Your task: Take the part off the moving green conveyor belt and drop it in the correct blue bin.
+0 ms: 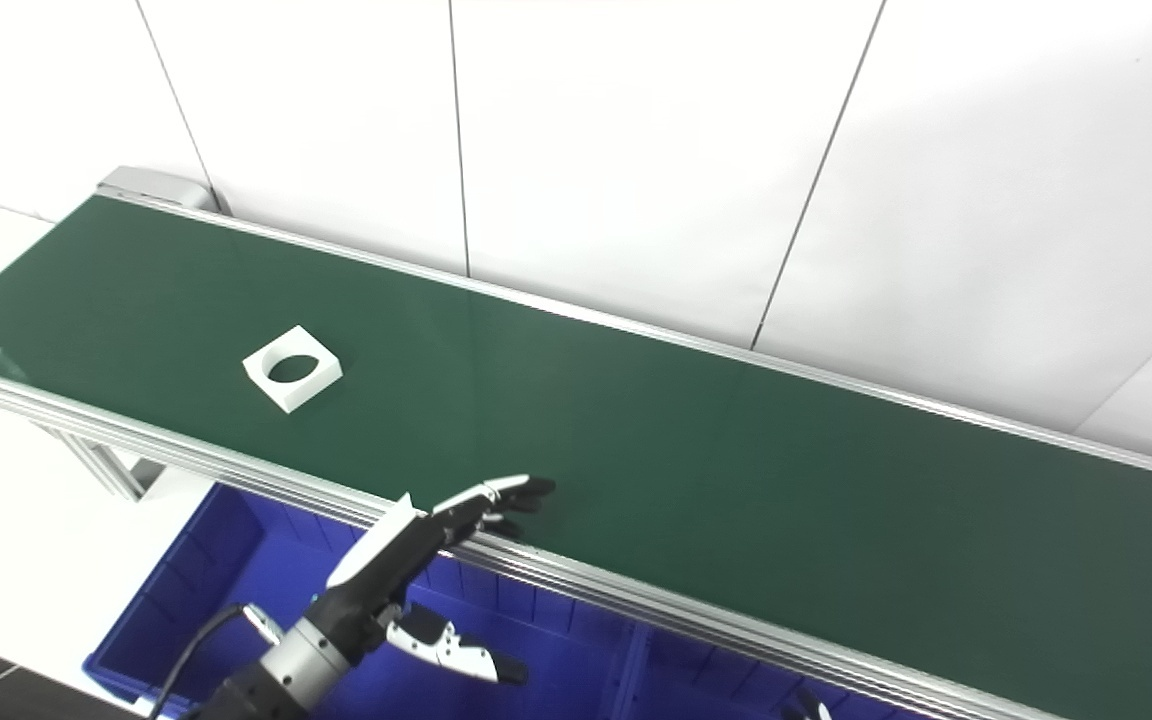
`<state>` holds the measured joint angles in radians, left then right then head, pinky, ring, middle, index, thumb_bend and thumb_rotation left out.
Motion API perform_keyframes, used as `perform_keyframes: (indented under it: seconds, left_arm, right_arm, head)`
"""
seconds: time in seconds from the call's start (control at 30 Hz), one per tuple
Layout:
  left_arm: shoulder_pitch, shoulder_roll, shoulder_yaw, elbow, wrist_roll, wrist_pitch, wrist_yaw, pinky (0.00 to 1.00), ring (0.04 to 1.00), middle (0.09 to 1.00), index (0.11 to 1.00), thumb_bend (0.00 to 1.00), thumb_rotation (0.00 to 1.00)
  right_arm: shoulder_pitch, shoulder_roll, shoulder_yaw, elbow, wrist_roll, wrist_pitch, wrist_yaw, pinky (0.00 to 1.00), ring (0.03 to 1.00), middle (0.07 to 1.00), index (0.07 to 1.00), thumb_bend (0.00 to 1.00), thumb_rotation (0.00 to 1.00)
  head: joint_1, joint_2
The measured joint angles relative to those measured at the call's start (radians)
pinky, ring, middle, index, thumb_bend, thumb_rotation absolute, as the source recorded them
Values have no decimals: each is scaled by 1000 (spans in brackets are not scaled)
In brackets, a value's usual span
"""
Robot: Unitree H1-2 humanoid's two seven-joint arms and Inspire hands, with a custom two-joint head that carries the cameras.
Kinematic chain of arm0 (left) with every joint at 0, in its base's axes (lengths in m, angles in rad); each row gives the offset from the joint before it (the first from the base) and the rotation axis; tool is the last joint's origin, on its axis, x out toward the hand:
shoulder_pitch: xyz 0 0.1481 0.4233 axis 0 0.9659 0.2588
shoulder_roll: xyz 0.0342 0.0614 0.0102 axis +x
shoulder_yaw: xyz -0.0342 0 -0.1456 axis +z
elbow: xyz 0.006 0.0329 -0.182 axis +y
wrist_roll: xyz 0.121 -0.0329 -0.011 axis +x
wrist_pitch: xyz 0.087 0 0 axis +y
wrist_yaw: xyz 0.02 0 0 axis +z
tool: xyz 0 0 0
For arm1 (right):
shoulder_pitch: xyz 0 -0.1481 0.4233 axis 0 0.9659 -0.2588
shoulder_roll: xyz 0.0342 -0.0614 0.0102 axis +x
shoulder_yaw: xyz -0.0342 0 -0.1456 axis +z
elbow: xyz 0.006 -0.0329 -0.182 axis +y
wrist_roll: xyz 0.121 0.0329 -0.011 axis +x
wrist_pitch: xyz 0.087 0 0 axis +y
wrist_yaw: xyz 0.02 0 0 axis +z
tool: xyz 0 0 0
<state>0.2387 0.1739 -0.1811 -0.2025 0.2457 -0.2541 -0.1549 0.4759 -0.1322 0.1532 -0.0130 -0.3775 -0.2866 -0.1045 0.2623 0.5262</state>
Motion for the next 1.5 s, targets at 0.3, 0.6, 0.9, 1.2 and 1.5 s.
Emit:
perform_keyframes:
  seconds: [0.3, 0.6, 0.9, 1.2, 1.5]
  left_arm:
    - [-69, 73, 51, 24, 3, -4, -7, 779, 875, 922, 909, 794, 180]
    - [-143, 132, 87, 43, 3, 0, -20, 821, 893, 918, 908, 795, 114]
    - [-218, 145, 96, 109, 5, 2, -22, 821, 888, 908, 896, 805, 63]
    - [-312, 244, 96, 155, 56, -11, -55, 868, 917, 931, 913, 795, 81]
    - [-384, 306, 87, 158, 119, 24, -108, 813, 894, 942, 912, 821, 90]
  right_arm:
    - [0, 1, -8, 3, 0, -7, -13, 716, 808, 866, 933, 607, 110]
    - [1, 11, -8, 2, -9, -19, -26, 670, 773, 836, 894, 663, 235]
    - [1, 19, -7, -1, -33, -26, -35, 646, 751, 821, 881, 704, 352]
    - [2, 23, -5, -1, -48, -32, -45, 670, 753, 808, 870, 710, 313]
    - [4, 26, -3, -3, -46, -39, -51, 639, 744, 809, 867, 722, 398]
  head:
    - [-41, 12]
    - [-135, 46]
    - [-172, 69]
    - [-213, 91]
    - [-227, 110]
